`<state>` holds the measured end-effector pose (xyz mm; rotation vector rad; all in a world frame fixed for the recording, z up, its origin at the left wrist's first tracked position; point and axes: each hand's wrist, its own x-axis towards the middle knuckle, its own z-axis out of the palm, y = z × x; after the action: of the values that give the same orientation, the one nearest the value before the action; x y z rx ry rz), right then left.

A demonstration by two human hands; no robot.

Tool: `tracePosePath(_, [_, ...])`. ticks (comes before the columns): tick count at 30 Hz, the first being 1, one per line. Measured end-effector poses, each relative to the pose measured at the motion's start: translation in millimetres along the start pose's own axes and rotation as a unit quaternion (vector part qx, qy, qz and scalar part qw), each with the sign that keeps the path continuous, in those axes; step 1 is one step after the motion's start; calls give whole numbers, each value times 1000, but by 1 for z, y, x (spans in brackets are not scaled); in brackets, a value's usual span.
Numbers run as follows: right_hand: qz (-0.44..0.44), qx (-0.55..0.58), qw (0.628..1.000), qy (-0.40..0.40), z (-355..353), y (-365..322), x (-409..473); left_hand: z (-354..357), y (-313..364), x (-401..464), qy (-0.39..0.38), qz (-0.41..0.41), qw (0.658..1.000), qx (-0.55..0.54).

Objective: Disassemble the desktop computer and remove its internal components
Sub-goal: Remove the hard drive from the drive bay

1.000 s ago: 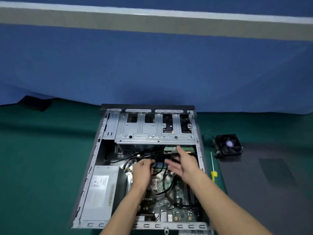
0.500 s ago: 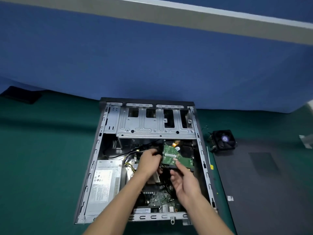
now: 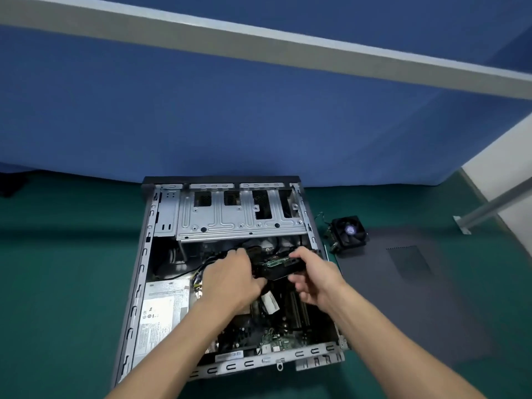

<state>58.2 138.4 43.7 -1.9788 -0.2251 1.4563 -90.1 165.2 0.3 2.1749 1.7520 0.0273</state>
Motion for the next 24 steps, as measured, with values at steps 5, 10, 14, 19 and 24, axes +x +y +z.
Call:
tracePosePath(5, [-59, -138, 989, -17, -14, -42, -13, -9, 20, -5, 152, 130, 979, 48])
tracePosePath(10, [-96, -202, 973, -65, -39, -68, -28, -18, 40, 2, 139, 216, 964, -75])
tracePosePath(14, [-218, -200, 953, -70, -69, -74, -29, -40, 59, 13, 103, 112, 959, -238])
tracePosePath(19, [-334, -387, 856, -82, -91, -66, -15, -66, 86, 17, 95, 13, 911, -401])
tracePosePath(24, [-383, -388, 836, -68, -103, -72, 4, -66, 139, 13, 58, -28, 852, -520])
